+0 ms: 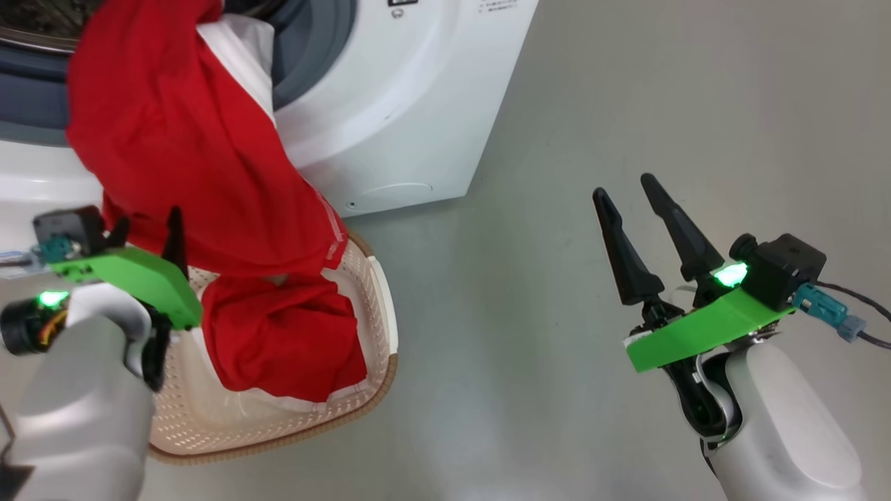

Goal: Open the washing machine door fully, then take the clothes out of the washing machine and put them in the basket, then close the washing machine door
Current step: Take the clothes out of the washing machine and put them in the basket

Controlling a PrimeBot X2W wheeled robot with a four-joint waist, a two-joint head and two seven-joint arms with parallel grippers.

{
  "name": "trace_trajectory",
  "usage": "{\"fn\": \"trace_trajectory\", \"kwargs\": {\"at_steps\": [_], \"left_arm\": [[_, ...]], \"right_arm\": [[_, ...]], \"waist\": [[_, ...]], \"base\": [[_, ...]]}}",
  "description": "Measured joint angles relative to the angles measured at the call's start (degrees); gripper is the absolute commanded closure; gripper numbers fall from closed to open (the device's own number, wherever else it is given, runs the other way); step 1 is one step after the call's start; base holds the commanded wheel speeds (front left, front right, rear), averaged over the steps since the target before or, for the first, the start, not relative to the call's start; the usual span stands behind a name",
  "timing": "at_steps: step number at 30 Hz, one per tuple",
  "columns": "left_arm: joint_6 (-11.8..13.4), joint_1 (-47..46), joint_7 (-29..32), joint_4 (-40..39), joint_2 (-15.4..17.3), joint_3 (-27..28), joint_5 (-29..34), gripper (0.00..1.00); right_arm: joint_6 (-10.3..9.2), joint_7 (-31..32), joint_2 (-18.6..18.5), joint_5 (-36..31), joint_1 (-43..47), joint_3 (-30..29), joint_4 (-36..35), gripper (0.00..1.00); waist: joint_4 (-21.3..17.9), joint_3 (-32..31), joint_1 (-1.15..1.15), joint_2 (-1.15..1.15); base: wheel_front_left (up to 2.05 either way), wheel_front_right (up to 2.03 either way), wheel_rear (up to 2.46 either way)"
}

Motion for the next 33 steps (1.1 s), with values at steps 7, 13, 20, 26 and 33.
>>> {"fn": "trace_trajectory", "kwargs": {"at_steps": [7, 13, 20, 26, 33], "left_arm": [[-2.0, -5.5, 0.2, 5.9, 0.7, 0.8, -2.6, 0.0], [-2.9, -8.9, 1.0, 7.6, 1.4, -2.2, -3.0, 0.0], [-2.9, -9.6, 1.5, 6.1, 1.3, -7.0, -5.7, 0.0], [-2.9, -10.4, 2.0, 5.0, 0.6, -11.2, -7.9, 0.0], [-2.9, -14.0, 2.0, 7.6, 1.2, -11.6, -11.1, 0.0]], "right_arm": [[0.0, 0.0, 0.1, -0.5, -0.8, 0.2, -0.2, 0.0], [0.0, 0.0, 0.2, -0.5, -2.3, 0.4, -0.3, 0.0], [0.0, 0.0, 0.4, -0.5, -2.4, 0.5, -0.3, 0.0], [0.0, 0.0, 0.4, -0.5, -2.4, 0.8, -0.3, 0.0], [0.0, 0.0, 0.5, -0.5, -2.9, 1.2, -0.3, 0.0]], "waist": [[-1.0, 1.9, 0.0, 0.0], [-2.1, 3.4, 0.0, 0.0], [-2.7, 4.0, 0.0, 0.0], [-2.9, 4.3, 0.0, 0.0], [-3.6, 4.9, 0.0, 0.0]], "base": [[0.0, 0.0, 0.0], [0.0, 0.0, 0.0], [0.0, 0.0, 0.0], [0.0, 0.0, 0.0], [0.0, 0.0, 0.0]]}}
